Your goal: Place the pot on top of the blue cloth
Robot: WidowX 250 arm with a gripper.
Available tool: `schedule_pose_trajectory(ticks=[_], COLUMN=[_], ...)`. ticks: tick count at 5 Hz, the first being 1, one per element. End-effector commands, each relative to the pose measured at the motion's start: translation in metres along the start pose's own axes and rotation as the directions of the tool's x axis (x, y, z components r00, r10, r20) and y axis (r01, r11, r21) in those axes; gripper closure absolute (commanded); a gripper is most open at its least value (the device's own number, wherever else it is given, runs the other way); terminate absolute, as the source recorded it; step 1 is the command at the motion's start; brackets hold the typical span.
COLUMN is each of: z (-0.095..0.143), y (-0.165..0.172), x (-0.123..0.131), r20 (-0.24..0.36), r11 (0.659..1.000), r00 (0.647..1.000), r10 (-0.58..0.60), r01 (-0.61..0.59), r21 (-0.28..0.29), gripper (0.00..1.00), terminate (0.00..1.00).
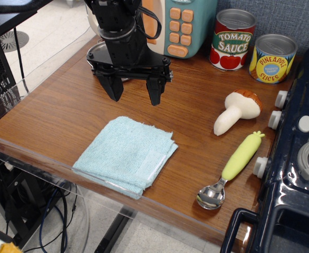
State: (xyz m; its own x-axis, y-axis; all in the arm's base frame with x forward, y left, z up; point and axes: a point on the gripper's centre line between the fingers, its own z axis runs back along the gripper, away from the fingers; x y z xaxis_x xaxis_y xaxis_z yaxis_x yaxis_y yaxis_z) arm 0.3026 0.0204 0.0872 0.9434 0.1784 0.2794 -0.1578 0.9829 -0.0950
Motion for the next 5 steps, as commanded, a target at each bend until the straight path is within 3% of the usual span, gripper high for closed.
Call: schedule_pose_trajectory(ticks=[1,2,4,5], z=[0.0,-0.001,-0.004,-0.014], y=[0.0,0.008,0.021,0.022], x=[0.0,0.018,0.086,0.119], r20=[0.0,0.011,0.072,0.1], r11=[1.0,0.998,0.981,0.963], r00=[1.0,0.998,0.986,0.985], r10=[0.0,0.065,0.149,0.138], r01=[0.0,-0.065,-0.157,-0.157], r21=[0.0,-0.006,0.114,0.219], gripper=[0.0,0.0,0.0,0.0], terminate=[0.0,0.0,0.0,0.0])
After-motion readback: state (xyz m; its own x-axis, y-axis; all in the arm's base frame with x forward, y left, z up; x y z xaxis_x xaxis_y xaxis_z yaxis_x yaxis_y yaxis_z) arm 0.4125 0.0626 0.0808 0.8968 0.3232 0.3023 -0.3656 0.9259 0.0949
